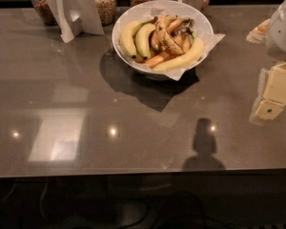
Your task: Pick banana from white bowl
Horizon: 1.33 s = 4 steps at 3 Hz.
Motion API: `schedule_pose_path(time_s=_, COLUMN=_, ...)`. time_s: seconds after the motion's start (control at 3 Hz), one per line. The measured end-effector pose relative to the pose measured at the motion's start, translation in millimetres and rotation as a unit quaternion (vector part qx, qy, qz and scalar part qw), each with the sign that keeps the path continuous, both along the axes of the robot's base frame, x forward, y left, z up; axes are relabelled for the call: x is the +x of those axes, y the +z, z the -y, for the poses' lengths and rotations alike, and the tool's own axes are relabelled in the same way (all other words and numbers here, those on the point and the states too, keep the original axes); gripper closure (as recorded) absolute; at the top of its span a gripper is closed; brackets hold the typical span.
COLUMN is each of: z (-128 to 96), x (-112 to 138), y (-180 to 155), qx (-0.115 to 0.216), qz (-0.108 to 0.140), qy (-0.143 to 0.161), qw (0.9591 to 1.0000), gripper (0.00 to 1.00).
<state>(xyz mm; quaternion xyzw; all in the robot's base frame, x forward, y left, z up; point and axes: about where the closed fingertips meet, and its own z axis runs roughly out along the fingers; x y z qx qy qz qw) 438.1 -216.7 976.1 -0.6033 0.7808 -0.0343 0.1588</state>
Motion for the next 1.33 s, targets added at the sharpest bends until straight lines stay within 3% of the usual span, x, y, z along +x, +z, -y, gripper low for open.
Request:
schedule_pose_path(time_s=0.33, z=0, x=0, y=0, qx=0.0, qz=0.0, qy=0.0, qw=1.0, gripper=0.0)
schedule_pose_path(time_s=1.33, z=-20, x=36, y=8, qx=0.053, qz=0.016, qy=-0.02, qw=0.9983, gripper=0.0)
